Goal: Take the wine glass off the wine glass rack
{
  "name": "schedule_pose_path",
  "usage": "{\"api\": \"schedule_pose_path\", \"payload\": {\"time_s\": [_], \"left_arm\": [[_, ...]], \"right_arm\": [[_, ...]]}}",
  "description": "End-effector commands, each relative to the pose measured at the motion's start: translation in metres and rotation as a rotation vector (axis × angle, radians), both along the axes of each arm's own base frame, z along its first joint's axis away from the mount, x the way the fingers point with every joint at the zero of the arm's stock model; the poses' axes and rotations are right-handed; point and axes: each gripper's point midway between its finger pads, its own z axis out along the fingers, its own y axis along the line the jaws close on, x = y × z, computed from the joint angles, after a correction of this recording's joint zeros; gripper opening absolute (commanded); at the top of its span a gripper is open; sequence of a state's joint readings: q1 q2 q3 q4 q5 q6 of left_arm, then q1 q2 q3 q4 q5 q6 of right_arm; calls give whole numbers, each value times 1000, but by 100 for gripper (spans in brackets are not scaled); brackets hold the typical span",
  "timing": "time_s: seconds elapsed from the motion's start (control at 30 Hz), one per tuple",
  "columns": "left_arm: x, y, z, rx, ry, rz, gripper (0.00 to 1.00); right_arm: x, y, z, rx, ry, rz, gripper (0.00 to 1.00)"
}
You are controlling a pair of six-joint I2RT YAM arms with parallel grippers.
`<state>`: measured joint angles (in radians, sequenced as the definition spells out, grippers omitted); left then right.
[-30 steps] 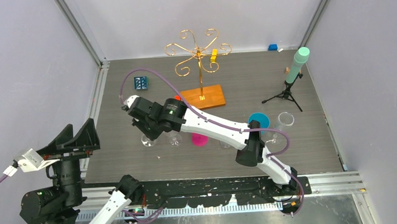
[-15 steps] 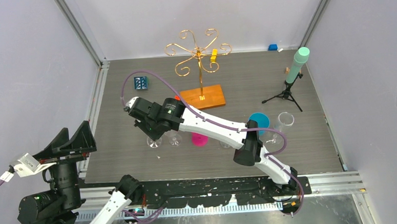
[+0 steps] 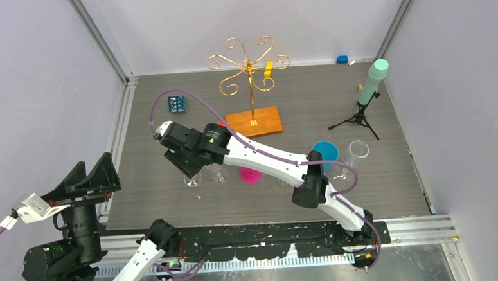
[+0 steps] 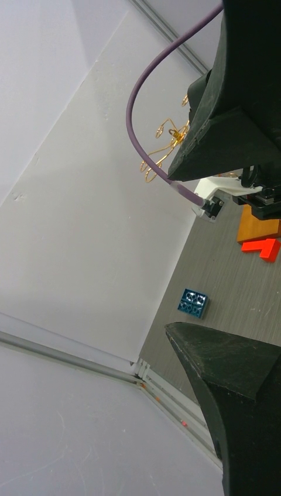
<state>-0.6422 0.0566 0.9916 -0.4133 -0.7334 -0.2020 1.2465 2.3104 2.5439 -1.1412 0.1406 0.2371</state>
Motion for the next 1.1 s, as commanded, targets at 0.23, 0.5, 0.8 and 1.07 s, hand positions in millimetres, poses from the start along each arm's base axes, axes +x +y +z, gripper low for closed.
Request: {"api": "schedule_pose_path", "payload": {"time_s": [0.23, 0.5, 0.8, 1.07], "left_arm": [[-13, 15, 2, -31, -18, 32, 93], [-15, 18, 3, -32, -20, 33, 93], [-13, 17, -6, -9, 22, 37, 94], [-13, 14, -14, 0, 60, 23, 94]], "right_arm": [[29, 26, 51, 209, -87, -6, 54], [29, 42, 57, 274, -93, 31, 57], [34, 44, 85, 344, -131, 36, 59], [37, 26, 151, 461, -220, 8, 72]]}}
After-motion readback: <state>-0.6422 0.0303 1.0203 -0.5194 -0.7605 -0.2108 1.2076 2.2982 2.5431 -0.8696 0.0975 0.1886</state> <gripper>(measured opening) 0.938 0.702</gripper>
